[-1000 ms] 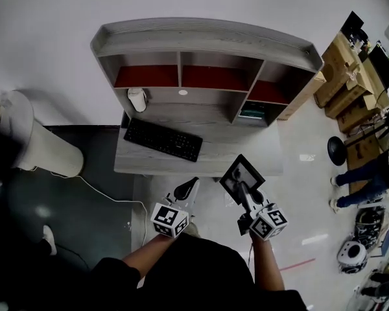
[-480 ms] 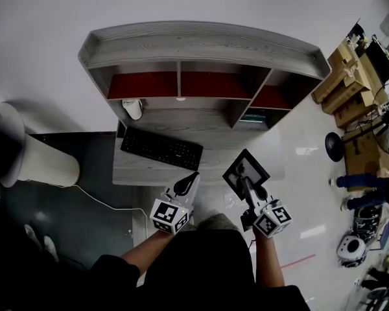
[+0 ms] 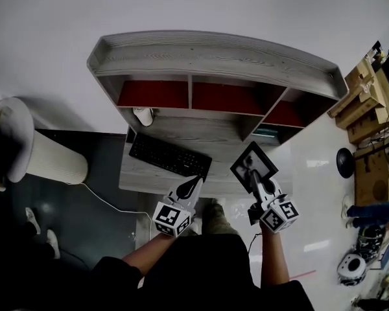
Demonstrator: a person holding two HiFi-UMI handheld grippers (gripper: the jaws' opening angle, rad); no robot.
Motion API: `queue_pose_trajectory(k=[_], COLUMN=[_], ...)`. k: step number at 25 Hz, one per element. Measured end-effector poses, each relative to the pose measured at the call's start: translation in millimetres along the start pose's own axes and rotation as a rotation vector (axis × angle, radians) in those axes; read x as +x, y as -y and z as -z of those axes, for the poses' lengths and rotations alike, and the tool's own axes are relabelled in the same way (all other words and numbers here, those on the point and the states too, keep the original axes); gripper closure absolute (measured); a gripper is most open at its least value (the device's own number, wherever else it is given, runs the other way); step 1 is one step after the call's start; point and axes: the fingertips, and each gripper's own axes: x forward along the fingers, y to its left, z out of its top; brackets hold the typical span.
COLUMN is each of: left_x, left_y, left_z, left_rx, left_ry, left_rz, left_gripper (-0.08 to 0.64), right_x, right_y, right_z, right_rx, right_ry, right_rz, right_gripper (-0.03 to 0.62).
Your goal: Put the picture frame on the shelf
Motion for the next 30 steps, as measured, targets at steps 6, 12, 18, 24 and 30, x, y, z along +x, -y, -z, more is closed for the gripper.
queue_pose_trajectory(k=[6,12,18,24,30], left_x=[32,65,62,74,87], left_y=[-15,-28,-29,-29,-42], left_z=[-10,-42,-28,-31,-41], left_rx=[-0.009,0.030,0.003,-0.005,0.003], left_ry=[-0.009,0.038,0.030,0.034,0.054], left_rz=[-0.024,-0.064,-0.102,-0.103,-0.129], left_gripper=[0.543,0.543,0.543,0.543,0.543], right_x=[38,79,106,139,170], right_y=[23,56,61,69,87], right_z=[-27,-63,-77,-78,-69], right_rx=[-0.033,-0.065,-0.107,-0.095,-0.061], right_ry=[-0.010,-0.021,-0.030,-0.039,-0.050], right_rz=[-0.055,-0.106,-0.152,-0.185,-0.194], right_gripper=[0.569,0.569,0.569,0.569,0.569])
